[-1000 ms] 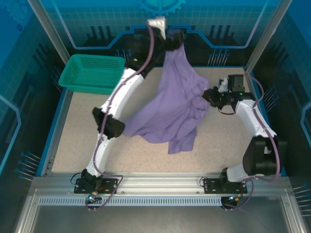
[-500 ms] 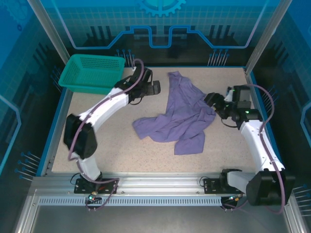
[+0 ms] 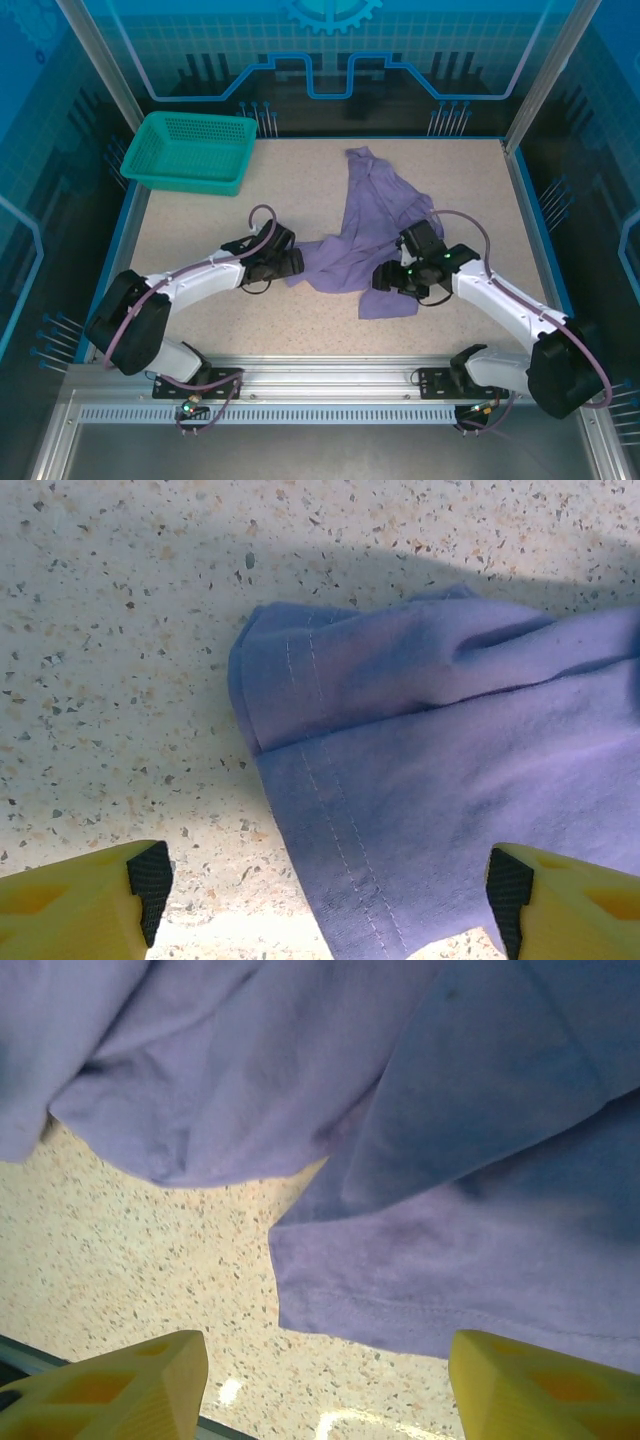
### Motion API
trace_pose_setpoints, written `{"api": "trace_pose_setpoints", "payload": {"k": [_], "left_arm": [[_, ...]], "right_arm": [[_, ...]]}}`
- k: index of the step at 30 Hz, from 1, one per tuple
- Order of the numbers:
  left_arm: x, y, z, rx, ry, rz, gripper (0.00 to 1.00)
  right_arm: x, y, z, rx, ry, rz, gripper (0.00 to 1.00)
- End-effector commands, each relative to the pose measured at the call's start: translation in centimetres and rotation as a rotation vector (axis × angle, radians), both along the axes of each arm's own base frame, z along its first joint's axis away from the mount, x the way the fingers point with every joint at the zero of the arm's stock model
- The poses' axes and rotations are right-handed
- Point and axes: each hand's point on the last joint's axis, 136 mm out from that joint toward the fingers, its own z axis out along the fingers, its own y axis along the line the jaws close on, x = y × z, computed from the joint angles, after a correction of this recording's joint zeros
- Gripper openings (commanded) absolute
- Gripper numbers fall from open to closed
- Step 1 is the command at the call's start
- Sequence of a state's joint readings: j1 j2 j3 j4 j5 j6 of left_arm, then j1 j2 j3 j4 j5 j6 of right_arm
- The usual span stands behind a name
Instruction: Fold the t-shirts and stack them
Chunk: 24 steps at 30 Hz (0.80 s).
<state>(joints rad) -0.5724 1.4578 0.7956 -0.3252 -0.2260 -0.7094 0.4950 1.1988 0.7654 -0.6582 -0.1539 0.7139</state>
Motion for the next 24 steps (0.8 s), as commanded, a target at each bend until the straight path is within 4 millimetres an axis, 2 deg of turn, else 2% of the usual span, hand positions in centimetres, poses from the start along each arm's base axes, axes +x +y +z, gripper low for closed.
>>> {"api": "trace_pose_setpoints", "payload": {"k": [1, 7, 9, 11, 14, 16, 18, 20, 21, 24], "left_arm": [[0.4, -0.7, 0.8, -0.082, -0.051, 0.02, 0.82], [0.3, -2.3, -0.9, -0.174, -0.019, 0.004, 0.66], [0.4, -2.2, -1.5, -0.164, -0.007, 0.017, 0.66], [0.5, -1.9, -1.9, -0.151, -0.007, 0.028, 0.6], [0.7, -1.8, -2.3, -0.135, -0.015, 0.025, 0.51], [1.0, -1.8, -2.4, -0.118, -0.014, 0.018, 0.37], [1.3, -1.9, -2.2, -0.113, -0.023, 0.012, 0.17], [1.8, -2.0, -1.5, -0.109, -0.043, 0.008, 0.04], [2.0, -2.0, -0.8, -0.103, -0.057, 0.001, 0.01], [2.8, -2.3, 1.9, -0.077, -0.111, -0.029, 0.0]], "right_arm": [[-1.2, -0.1, -0.7, -0.041, 0.016, -0.001, 0.66], [-1.9, -0.5, -1.7, -0.077, 0.035, -0.006, 0.65], [-2.0, -0.7, -1.9, -0.079, 0.04, -0.016, 0.65], [-2.2, -0.6, -2.1, -0.074, 0.045, -0.019, 0.65], [-2.3, -0.3, -2.4, -0.07, 0.049, -0.006, 0.64], [-2.4, 0.0, -2.5, -0.073, 0.061, 0.018, 0.64], [-2.5, 0.1, -2.6, -0.087, 0.078, 0.038, 0.61], [-2.5, 0.1, -2.6, -0.103, 0.084, 0.051, 0.59], [-2.5, 0.2, -2.5, -0.107, 0.08, 0.056, 0.58], [-2.4, 0.8, -2.1, -0.093, 0.063, 0.061, 0.58]]}}
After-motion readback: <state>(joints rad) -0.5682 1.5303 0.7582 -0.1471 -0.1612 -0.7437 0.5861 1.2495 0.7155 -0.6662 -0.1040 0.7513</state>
